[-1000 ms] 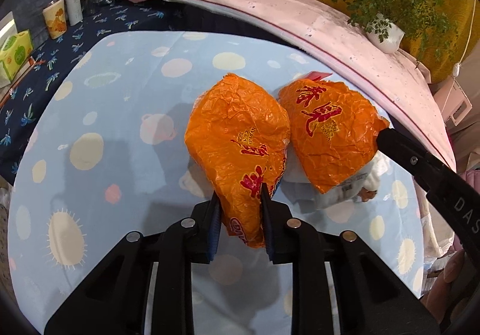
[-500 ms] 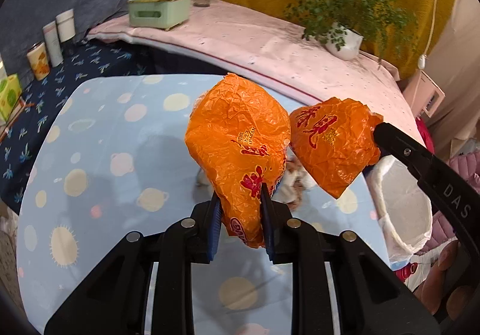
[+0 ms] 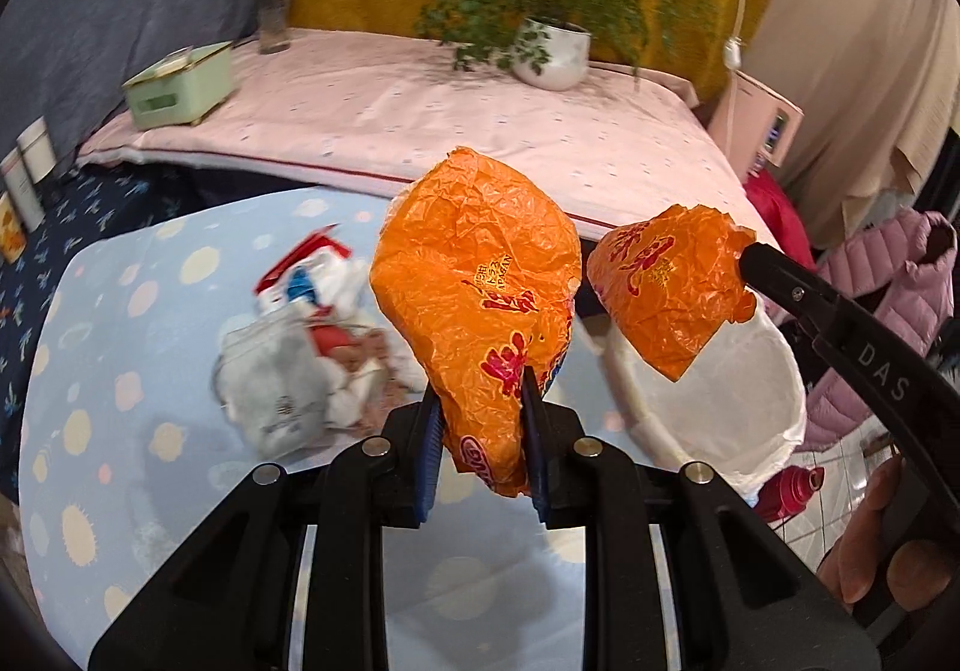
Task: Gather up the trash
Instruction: 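Carry both orange bags over the bin and open both grippers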
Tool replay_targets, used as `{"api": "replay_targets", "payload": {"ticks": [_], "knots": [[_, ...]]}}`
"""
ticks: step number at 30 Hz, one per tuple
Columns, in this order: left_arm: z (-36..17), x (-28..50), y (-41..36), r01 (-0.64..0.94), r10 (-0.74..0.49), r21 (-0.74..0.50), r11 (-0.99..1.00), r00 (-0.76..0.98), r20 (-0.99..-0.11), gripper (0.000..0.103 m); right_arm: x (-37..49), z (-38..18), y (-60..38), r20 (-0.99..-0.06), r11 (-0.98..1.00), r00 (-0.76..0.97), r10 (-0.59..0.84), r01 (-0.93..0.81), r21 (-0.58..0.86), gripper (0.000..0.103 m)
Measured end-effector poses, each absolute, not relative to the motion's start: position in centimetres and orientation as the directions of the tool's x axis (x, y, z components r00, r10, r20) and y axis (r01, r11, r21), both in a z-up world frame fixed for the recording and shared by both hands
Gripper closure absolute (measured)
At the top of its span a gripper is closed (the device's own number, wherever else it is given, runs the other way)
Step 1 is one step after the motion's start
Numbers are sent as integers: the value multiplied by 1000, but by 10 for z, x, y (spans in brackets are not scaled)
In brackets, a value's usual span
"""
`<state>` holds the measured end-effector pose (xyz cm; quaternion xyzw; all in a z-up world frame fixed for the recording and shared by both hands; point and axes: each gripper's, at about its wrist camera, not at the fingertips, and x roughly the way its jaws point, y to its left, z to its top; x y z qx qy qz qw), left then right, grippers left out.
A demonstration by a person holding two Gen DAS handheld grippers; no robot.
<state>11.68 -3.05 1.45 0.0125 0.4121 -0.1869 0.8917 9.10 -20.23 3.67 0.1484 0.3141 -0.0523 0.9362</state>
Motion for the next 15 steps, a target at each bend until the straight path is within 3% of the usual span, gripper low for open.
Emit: {"api": "replay_targets", "payload": {"ticks": [15], "knots": [[1, 102, -139, 526, -404, -102, 844, 500, -766, 80, 55, 0, -306, -649, 889, 749, -131, 379, 258, 101]]}}
